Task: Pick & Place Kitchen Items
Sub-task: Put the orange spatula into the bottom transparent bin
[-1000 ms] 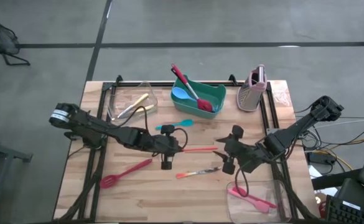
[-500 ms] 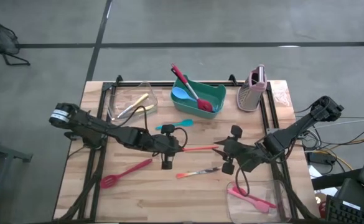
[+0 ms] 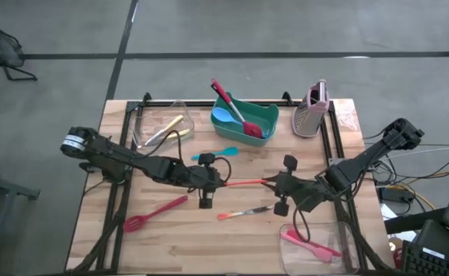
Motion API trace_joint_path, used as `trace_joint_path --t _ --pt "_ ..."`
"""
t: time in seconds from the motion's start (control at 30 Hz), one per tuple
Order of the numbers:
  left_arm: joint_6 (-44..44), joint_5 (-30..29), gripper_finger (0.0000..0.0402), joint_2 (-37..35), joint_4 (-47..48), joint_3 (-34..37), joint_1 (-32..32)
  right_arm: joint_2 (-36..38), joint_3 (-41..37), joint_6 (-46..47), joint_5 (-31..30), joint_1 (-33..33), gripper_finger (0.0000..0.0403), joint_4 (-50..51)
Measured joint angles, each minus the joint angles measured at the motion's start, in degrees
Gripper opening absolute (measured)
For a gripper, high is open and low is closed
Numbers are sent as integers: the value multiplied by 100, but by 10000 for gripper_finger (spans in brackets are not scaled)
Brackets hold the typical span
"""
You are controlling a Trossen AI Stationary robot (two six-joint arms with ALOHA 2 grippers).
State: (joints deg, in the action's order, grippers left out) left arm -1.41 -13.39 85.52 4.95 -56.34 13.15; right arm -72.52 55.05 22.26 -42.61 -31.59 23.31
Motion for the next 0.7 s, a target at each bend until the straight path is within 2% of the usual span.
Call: trace_joint_path --t 0.17,0.5,0.7 --pt "-4 35 19 0 9 4 4 0 0 7 214 33 54 -4" --pt "-7 35 19 0 -39 11 4 -2 0 22 247 59 93 -34" --pt "-9 28 19 0 -37 11 2 -2 -20 18 304 98 79 -38"
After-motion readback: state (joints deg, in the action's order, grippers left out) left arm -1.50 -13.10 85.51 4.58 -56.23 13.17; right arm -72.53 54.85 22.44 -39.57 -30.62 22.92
